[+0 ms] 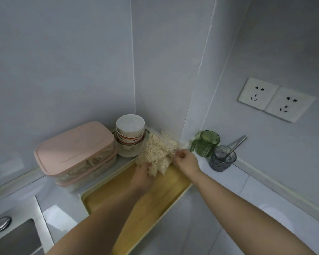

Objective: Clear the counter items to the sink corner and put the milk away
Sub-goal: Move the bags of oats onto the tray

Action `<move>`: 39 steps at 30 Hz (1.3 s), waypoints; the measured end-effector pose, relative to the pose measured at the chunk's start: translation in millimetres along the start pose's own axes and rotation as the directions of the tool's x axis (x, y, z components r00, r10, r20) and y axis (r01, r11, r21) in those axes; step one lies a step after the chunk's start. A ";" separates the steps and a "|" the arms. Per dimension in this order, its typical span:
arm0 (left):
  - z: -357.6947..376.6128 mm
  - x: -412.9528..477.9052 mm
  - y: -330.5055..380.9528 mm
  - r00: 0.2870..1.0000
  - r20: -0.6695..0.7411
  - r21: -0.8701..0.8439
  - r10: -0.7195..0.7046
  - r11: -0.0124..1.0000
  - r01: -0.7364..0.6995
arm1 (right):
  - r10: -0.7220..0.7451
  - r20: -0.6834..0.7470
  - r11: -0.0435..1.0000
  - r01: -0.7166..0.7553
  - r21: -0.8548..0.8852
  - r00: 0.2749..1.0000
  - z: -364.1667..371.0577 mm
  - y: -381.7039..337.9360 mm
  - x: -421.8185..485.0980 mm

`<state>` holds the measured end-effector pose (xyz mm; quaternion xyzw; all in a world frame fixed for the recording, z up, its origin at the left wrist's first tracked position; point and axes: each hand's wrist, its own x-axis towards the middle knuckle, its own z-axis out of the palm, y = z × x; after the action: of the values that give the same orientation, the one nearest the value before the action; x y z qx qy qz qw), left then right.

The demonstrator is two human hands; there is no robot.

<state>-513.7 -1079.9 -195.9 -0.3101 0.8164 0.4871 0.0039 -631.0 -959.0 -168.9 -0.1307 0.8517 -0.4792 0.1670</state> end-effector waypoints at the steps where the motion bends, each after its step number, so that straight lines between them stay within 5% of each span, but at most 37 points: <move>1: 4.6 -2.7 6.6 0.998 0.001 0.043 0.062 0.997 -0.062 | 0.006 -0.030 1.000 -0.006 0.007 1.000 -10.1 6.1 -1.1; 6: 36.3 -4.4 33.3 0.965 0.069 0.137 0.252 0.956 -0.259 | -0.017 -0.258 0.999 0.006 -0.043 0.966 -61.7 33.9 -5.9; 8: 53.6 -4.4 40.4 0.971 0.085 0.104 0.223 0.967 -0.231 | -0.038 -0.484 0.999 0.044 0.002 0.874 -83.5 47.2 -8.7; 10: 68.3 -2.9 45.2 0.972 0.133 0.000 0.195 0.980 -0.197 | 0.068 -0.609 0.997 -0.075 0.014 0.790 -100.7 57.5 -3.7; 13: 79.0 7.9 55.8 0.971 0.137 -0.062 0.195 0.980 -0.188 | 0.293 -0.529 0.934 -0.357 -0.020 0.796 -117.9 63.4 14.2; 16: 82.1 15.5 64.4 0.973 0.151 -0.057 0.174 0.984 -0.167 | 0.337 -0.430 0.899 -0.422 -0.118 0.838 -116.3 67.7 29.6; 28: 119.4 105.3 129.6 0.963 0.164 0.154 0.213 0.959 -0.238 | 0.251 -0.425 0.896 -0.375 -0.239 0.870 -110.9 88.1 65.2; 32: 128.5 115.8 133.1 0.981 0.082 0.096 0.175 0.978 -0.183 | 0.223 -0.415 0.911 -0.340 -0.232 0.882 -114.1 88.3 68.5; 36: 141.8 101.9 135.0 0.971 0.174 0.271 0.162 0.941 -0.205 | 0.228 -0.383 0.910 -0.336 -0.243 0.895 -117.7 92.3 65.4; 39: 147.0 94.2 137.4 0.965 0.245 0.082 0.096 0.989 -0.120 | 0.230 -0.362 0.912 -0.330 -0.245 0.904 -117.5 90.7 64.0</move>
<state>-703.3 -964.2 -193.2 -0.2032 0.8481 0.4808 0.0910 -743.1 -846.7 -200.1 0.0513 0.9400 -0.3298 0.0703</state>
